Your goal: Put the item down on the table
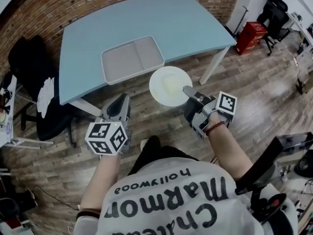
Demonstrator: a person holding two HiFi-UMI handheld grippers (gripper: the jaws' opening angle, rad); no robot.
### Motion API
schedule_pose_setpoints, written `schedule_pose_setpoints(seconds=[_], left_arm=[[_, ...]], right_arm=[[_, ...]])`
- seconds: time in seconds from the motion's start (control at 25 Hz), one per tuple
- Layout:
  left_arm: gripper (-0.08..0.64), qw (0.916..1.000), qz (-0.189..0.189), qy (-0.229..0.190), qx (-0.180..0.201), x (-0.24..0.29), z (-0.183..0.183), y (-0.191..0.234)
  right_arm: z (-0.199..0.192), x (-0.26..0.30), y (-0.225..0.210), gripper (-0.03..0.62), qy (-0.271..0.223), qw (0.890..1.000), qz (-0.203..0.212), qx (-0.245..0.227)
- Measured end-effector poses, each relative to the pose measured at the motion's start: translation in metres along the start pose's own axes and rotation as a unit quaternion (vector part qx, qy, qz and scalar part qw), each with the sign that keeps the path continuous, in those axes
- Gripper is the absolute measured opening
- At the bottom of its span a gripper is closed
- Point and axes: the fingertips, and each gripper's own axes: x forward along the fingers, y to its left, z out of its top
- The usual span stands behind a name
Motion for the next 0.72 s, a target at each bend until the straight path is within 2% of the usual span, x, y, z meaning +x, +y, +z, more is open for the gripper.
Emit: schedule_pose_setpoints(seconds=[0.52,0.72], left_arm=[[0.029,1.0,-0.008,-0.006,0.0,0.065,0.021,0.054],[0.029,0.9999,-0.012,0.008,-0.006,0.091,0.025,0.081]], right_arm=[[0.043,0.068,-0.018,0.031,-0.014,1.0,-0.022,0.014],[0.063,0.1,-0.029,0.031,-0.025,0.999,-0.032,0.028]])
